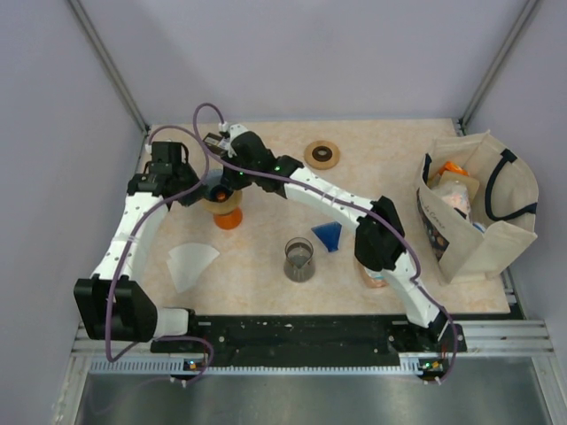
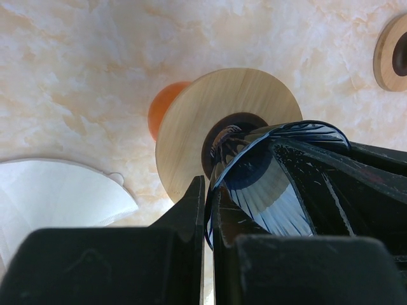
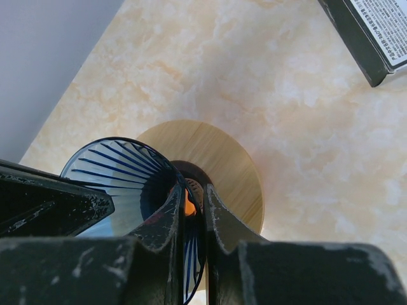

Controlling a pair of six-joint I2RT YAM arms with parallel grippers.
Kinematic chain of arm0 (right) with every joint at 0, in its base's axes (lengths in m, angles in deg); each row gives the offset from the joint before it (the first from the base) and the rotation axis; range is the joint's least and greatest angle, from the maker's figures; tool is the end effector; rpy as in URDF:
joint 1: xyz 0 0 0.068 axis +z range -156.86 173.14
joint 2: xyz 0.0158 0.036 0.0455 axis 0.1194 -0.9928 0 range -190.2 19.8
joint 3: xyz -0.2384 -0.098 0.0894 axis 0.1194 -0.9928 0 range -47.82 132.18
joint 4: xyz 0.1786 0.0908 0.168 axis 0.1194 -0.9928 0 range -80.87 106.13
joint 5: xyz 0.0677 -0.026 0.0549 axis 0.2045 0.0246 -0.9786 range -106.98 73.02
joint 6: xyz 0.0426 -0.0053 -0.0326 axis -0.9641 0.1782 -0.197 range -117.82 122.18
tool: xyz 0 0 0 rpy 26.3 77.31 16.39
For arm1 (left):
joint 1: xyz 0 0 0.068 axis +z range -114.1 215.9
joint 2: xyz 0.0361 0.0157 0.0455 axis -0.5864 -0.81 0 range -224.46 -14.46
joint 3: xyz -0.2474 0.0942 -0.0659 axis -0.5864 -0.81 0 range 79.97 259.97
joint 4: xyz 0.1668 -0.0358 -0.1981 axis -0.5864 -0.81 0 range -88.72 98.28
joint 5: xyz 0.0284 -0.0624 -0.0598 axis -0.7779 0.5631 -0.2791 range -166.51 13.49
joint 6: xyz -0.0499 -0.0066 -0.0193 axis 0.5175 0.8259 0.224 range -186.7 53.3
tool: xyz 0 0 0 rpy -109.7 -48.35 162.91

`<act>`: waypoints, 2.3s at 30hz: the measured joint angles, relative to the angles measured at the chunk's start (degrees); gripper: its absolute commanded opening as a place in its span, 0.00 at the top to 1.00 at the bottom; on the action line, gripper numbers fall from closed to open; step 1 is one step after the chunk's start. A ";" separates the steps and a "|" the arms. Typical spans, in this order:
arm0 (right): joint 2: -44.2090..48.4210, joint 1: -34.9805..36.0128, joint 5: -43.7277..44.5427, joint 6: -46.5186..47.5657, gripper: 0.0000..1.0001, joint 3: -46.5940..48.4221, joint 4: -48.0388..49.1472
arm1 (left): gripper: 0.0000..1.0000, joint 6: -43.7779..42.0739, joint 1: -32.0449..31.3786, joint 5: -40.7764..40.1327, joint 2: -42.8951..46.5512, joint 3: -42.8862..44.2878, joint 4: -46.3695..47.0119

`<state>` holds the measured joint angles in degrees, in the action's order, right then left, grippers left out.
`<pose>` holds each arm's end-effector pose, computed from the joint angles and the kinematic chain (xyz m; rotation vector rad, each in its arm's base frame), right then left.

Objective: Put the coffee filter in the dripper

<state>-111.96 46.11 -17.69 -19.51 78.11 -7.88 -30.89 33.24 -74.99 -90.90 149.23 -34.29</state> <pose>0.3253 0.4319 0.2906 -0.5990 2.1106 0.7812 0.2793 -0.0139 0.3153 -0.6922 2.3677 -0.3287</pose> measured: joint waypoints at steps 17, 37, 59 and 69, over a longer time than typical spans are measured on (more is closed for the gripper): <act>-6.14 -1.84 -4.24 -1.46 1.00 9.68 -6.19 | 1.00 -1.40 1.27 1.46 -6.49 5.51 -3.91; -7.93 -1.81 -3.72 -0.92 1.00 13.68 -9.11 | 1.00 -1.20 1.86 2.38 -7.08 6.01 -3.91; -8.70 -1.64 -3.61 0.63 0.96 16.37 -11.37 | 0.82 -1.55 1.84 2.34 -6.75 6.21 -4.50; -8.83 -1.01 -3.87 3.80 0.86 17.79 -12.61 | 0.72 -3.04 1.62 3.17 -8.46 6.86 -7.04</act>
<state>-120.79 45.11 -21.56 -15.71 95.90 -20.50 -33.93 34.86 -71.82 -99.36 156.09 -41.32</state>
